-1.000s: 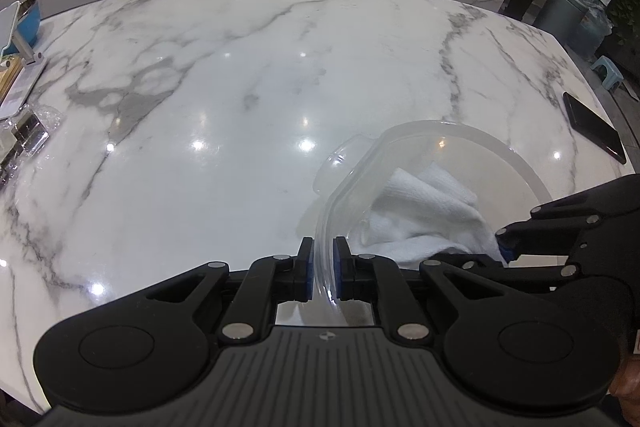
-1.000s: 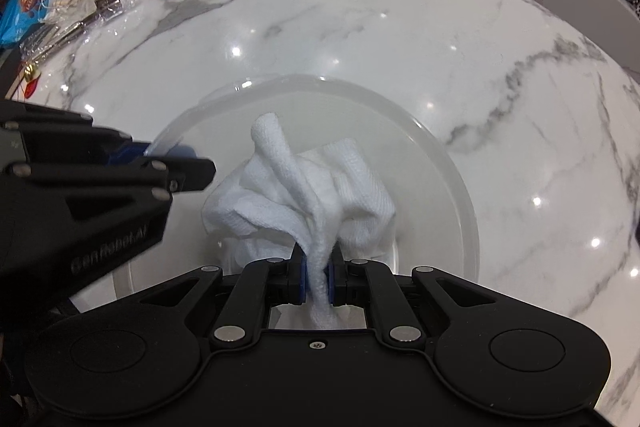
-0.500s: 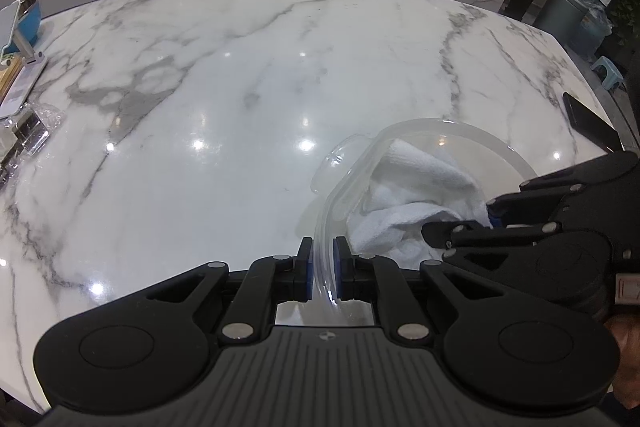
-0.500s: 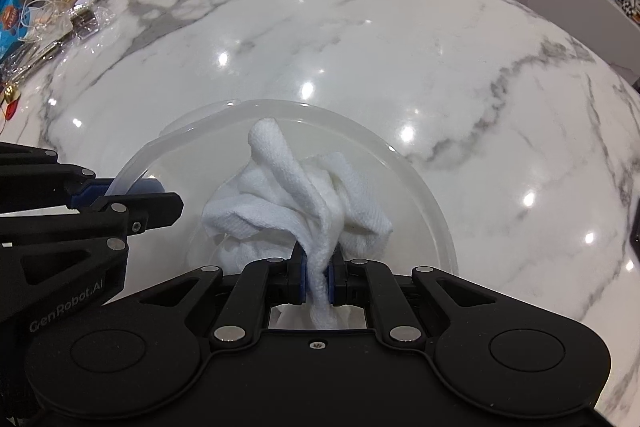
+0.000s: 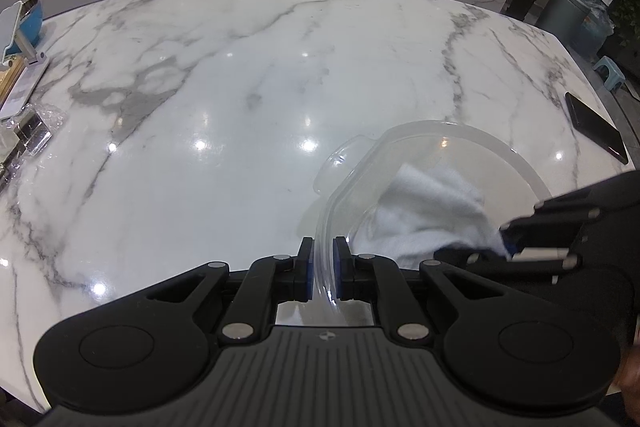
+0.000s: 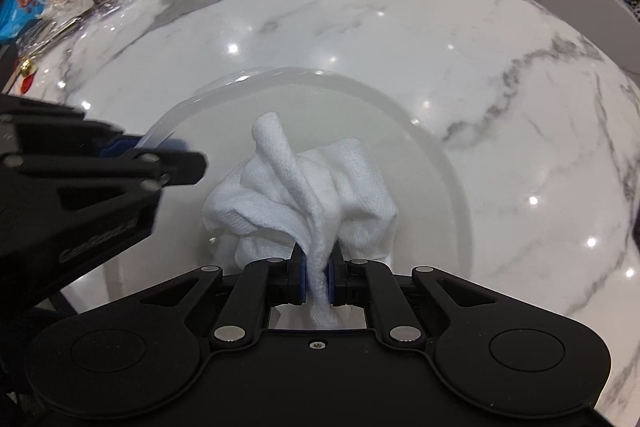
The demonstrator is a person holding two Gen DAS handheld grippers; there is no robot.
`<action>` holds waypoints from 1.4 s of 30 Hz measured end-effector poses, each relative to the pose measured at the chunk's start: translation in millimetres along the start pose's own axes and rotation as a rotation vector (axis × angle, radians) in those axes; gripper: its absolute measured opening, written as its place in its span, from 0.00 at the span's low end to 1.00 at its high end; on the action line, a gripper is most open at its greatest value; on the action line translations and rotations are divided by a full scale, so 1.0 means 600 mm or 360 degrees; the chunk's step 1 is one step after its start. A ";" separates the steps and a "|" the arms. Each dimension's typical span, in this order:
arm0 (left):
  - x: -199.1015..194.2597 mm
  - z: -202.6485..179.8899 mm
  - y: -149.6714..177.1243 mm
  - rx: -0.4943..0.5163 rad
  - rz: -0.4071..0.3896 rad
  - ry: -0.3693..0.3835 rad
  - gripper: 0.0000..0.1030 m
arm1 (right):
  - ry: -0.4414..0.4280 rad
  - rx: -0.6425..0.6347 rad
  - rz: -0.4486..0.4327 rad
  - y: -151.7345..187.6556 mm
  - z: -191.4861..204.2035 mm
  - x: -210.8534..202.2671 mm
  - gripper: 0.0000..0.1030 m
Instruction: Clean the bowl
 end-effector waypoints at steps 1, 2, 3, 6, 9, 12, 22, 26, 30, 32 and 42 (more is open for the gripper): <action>0.000 -0.001 0.000 0.0000 0.0000 0.0002 0.09 | 0.0001 0.0013 -0.0006 -0.004 -0.003 0.001 0.07; 0.000 -0.001 0.001 0.0005 0.0002 0.0001 0.09 | 0.0001 0.0019 -0.0011 -0.007 -0.004 0.002 0.07; -0.001 -0.001 0.000 0.0006 0.0002 0.0001 0.09 | 0.0002 0.0023 -0.0020 -0.010 -0.005 0.004 0.07; -0.001 -0.001 0.001 0.0009 0.0002 -0.0002 0.09 | 0.0007 0.0027 -0.0036 -0.019 -0.005 0.012 0.07; 0.000 0.000 0.000 0.0003 0.0003 0.0000 0.09 | 0.0005 0.0009 -0.0036 -0.021 0.002 0.013 0.07; 0.000 -0.001 -0.001 -0.0002 0.0002 -0.0001 0.09 | -0.0013 0.0001 -0.0035 -0.019 0.008 0.010 0.07; 0.000 -0.007 -0.003 0.0006 0.0002 -0.0012 0.08 | -0.0072 -0.0023 0.0005 0.007 0.012 -0.004 0.07; 0.002 -0.008 -0.002 0.0015 0.0009 -0.0011 0.08 | -0.0039 -0.0014 -0.0010 0.005 0.004 -0.004 0.07; 0.003 -0.014 -0.002 0.0026 0.0008 0.0004 0.09 | -0.0015 0.0020 -0.0033 -0.006 -0.011 0.001 0.06; 0.004 -0.015 -0.002 0.0033 0.0008 0.0003 0.09 | -0.0010 0.0027 -0.0046 -0.011 -0.014 0.004 0.07; 0.003 -0.006 -0.002 -0.0009 0.0008 0.0014 0.09 | -0.0074 -0.0009 -0.0023 -0.012 0.008 0.012 0.07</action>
Point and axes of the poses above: each gripper's, at about its wrist camera, not at the fingertips, and x roughly the way its jaws point, z to its left, y to its underside, the point moved 7 cm from there along x, roughly the way its jaws point, and after that the axes turned 12 degrees about x, right-handed, at the moved point
